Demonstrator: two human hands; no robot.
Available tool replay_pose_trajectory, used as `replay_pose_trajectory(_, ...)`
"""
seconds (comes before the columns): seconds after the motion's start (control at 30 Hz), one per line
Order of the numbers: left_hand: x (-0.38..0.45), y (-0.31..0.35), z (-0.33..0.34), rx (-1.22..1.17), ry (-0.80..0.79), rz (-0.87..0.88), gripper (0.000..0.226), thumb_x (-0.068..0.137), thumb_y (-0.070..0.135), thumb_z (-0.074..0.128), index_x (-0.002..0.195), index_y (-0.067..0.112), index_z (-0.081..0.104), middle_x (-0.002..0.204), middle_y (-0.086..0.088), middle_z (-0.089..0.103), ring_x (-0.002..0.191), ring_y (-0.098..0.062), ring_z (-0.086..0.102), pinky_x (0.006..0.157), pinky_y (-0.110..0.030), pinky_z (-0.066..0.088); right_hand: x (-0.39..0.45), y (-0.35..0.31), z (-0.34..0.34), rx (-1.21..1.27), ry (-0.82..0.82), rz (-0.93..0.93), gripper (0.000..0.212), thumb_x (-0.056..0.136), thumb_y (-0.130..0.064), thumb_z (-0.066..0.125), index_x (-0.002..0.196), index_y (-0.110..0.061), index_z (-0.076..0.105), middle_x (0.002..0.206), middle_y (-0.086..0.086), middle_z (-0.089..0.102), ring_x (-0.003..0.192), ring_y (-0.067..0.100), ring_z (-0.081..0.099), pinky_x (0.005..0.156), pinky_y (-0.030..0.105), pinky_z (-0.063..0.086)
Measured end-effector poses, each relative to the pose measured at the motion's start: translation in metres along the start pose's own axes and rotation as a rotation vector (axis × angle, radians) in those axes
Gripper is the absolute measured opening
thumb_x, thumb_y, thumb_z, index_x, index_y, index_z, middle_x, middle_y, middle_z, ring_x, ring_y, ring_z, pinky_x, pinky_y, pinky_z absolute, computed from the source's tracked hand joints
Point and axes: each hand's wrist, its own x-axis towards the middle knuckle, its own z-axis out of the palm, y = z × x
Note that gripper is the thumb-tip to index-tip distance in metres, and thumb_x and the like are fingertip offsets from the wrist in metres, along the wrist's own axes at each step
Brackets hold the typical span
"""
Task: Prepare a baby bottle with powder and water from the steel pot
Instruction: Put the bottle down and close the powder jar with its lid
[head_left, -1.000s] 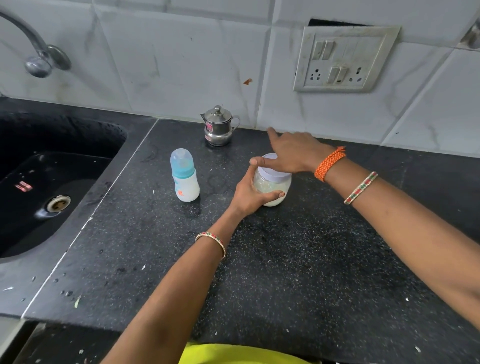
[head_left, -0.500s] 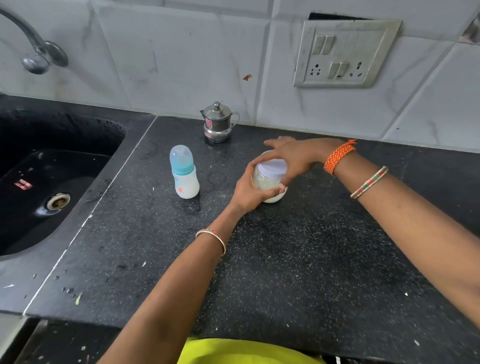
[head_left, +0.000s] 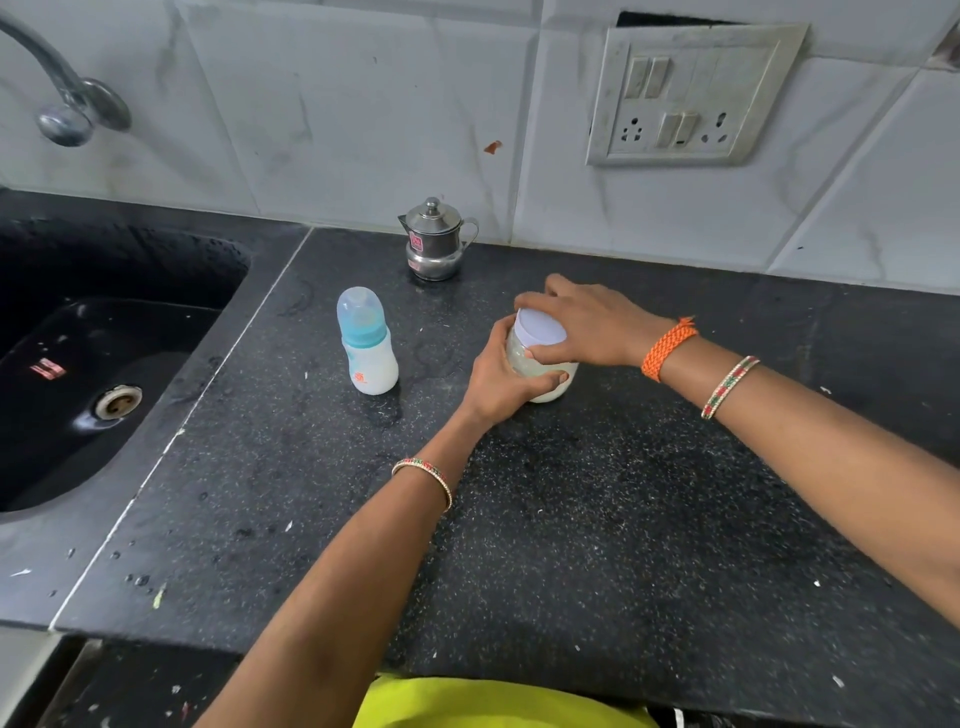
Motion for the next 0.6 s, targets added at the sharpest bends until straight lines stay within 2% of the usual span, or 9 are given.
replay_pose_trajectory(0.07, -0.002, 0.001, 0.003, -0.017, 0.023, 0.009, 0.078, 0.064, 0.020, 0.084, 0.128, 0.026, 0.040, 0.114, 0.008, 0.058, 0.099, -0.001, 0.057, 0.071, -0.004, 0.044, -0.002, -0.004, 0.008, 0.007, 0.042, 0.049, 0.061, 0.087, -0.052, 0.055, 0.140, -0.029, 0.035, 0.120, 0.012, 0.043, 0.093, 0.037, 0.058, 0.068, 0.033, 0.039)
replay_pose_trajectory(0.17, -0.006, 0.000, 0.013, -0.039, 0.087, 0.043, 0.080, 0.059, 0.025, 0.083, 0.126, 0.033, 0.039, 0.115, 0.009, 0.059, 0.102, -0.006, 0.059, 0.082, -0.022, 0.050, -0.003, -0.014, 0.015, 0.053, 0.088, 0.158, 0.061, 0.088, -0.053, 0.053, 0.142, -0.031, 0.032, 0.126, 0.015, 0.042, 0.097, 0.043, 0.058, 0.076, 0.040, 0.045)
replay_pose_trajectory(0.23, -0.008, -0.003, 0.017, -0.034, 0.113, 0.045, 0.084, 0.057, 0.029, 0.082, 0.128, 0.035, 0.037, 0.117, 0.008, 0.059, 0.104, -0.008, 0.058, 0.085, -0.029, 0.051, -0.003, -0.019, 0.017, 0.082, 0.095, 0.214, 0.061, 0.089, -0.054, 0.052, 0.142, -0.033, 0.030, 0.127, 0.016, 0.042, 0.101, 0.044, 0.057, 0.080, 0.042, 0.046)
replay_pose_trajectory(0.33, -0.007, -0.002, 0.011, 0.035, 0.067, 0.040, 0.091, 0.055, 0.039, 0.084, 0.131, 0.035, 0.035, 0.122, 0.010, 0.058, 0.110, -0.010, 0.056, 0.092, -0.037, 0.050, -0.001, -0.022, 0.017, 0.095, 0.084, 0.248, 0.062, 0.088, -0.054, 0.053, 0.142, -0.033, 0.030, 0.128, 0.016, 0.043, 0.105, 0.045, 0.055, 0.084, 0.043, 0.046)
replay_pose_trajectory(0.4, -0.008, 0.003, 0.000, 0.172, 0.025, 0.058, 0.099, 0.057, 0.041, 0.085, 0.138, 0.031, 0.031, 0.134, 0.007, 0.051, 0.122, -0.013, 0.050, 0.102, -0.042, 0.043, 0.000, -0.023, 0.015, 0.095, 0.078, 0.257, 0.064, 0.087, -0.058, 0.051, 0.142, -0.032, 0.031, 0.127, 0.017, 0.045, 0.107, 0.045, 0.055, 0.084, 0.043, 0.046)
replay_pose_trajectory(0.47, -0.014, 0.009, -0.015, 0.388, 0.026, 0.160, 0.104, 0.064, 0.034, 0.084, 0.146, 0.020, 0.022, 0.150, -0.001, 0.035, 0.137, -0.018, 0.032, 0.114, -0.036, 0.027, 0.002, -0.023, 0.015, 0.071, 0.100, 0.279, 0.067, 0.085, -0.064, 0.048, 0.140, -0.030, 0.033, 0.125, 0.017, 0.048, 0.108, 0.043, 0.056, 0.083, 0.042, 0.045)
replay_pose_trajectory(0.53, -0.029, 0.021, -0.037, 0.451, 0.165, 0.278, 0.092, 0.074, 0.028, 0.078, 0.146, 0.013, 0.024, 0.151, -0.005, 0.032, 0.139, -0.018, 0.026, 0.113, -0.028, 0.020, 0.004, -0.020, 0.011, 0.069, 0.061, 0.316, 0.075, 0.081, -0.071, 0.048, 0.140, -0.028, 0.034, 0.130, 0.017, 0.048, 0.116, 0.041, 0.051, 0.089, 0.045, 0.043)
replay_pose_trajectory(0.6, -0.045, 0.028, -0.063, 0.328, 0.416, 0.335, 0.063, 0.083, 0.022, 0.069, 0.137, 0.013, 0.039, 0.139, -0.005, 0.046, 0.128, -0.016, 0.040, 0.107, -0.026, 0.031, 0.007, -0.016, 0.002, 0.108, -0.075, 0.337, 0.086, 0.076, -0.072, 0.054, 0.145, -0.029, 0.026, 0.144, 0.016, 0.037, 0.129, 0.040, 0.040, 0.097, 0.049, 0.039)
